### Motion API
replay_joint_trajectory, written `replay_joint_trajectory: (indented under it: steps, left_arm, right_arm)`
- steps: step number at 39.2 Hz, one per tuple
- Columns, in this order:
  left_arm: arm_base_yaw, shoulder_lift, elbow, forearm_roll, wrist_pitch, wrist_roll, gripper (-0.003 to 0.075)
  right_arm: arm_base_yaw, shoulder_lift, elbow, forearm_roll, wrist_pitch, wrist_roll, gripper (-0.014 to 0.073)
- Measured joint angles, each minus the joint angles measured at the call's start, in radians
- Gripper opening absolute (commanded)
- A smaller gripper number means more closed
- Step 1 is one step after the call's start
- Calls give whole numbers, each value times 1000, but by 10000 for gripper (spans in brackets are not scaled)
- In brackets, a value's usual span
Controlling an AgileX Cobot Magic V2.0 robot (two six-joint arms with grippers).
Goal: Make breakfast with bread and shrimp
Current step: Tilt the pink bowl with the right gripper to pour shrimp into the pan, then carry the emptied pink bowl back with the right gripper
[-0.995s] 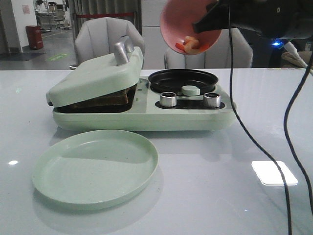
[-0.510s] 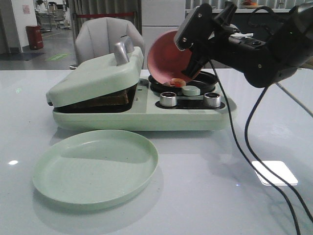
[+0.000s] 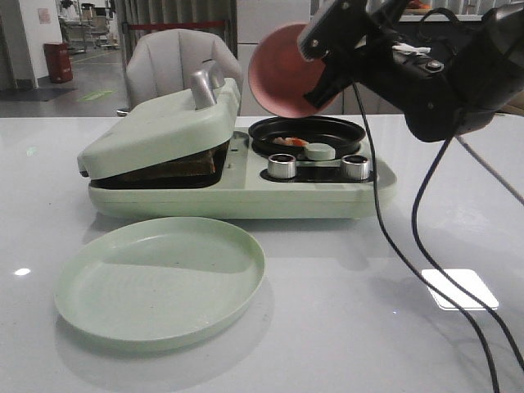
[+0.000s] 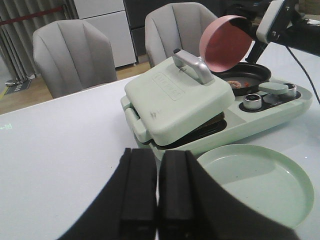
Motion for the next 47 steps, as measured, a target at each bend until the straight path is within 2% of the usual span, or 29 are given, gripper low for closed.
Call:
replay_joint_trajectory:
  steps: [5,8,12,16,26,34,47]
  left_arm:
    - [0,0,0,0,0,0,114]
    - [0,0,0,0,0,0,114]
    - [0,0,0,0,0,0,114]
    - [0,0,0,0,0,0,114]
    - [0,0,0,0,0,0,114]
    - [0,0,0,0,0,0,114]
    - [0,0,0,0,0,0,114]
  right_arm:
    - [0,-7,0,150,7,244,120]
    - [-2,-29,0,205,58,373,120]
    - [-6,-76,0,236,192,546,120]
    - [-6,-139,0,247,359,649,120]
    - [-26,-315,0,251,743,685,120]
    - [-61,-421,0,310,966,689,120]
    - [-92,-517,0,295,1341,682,120]
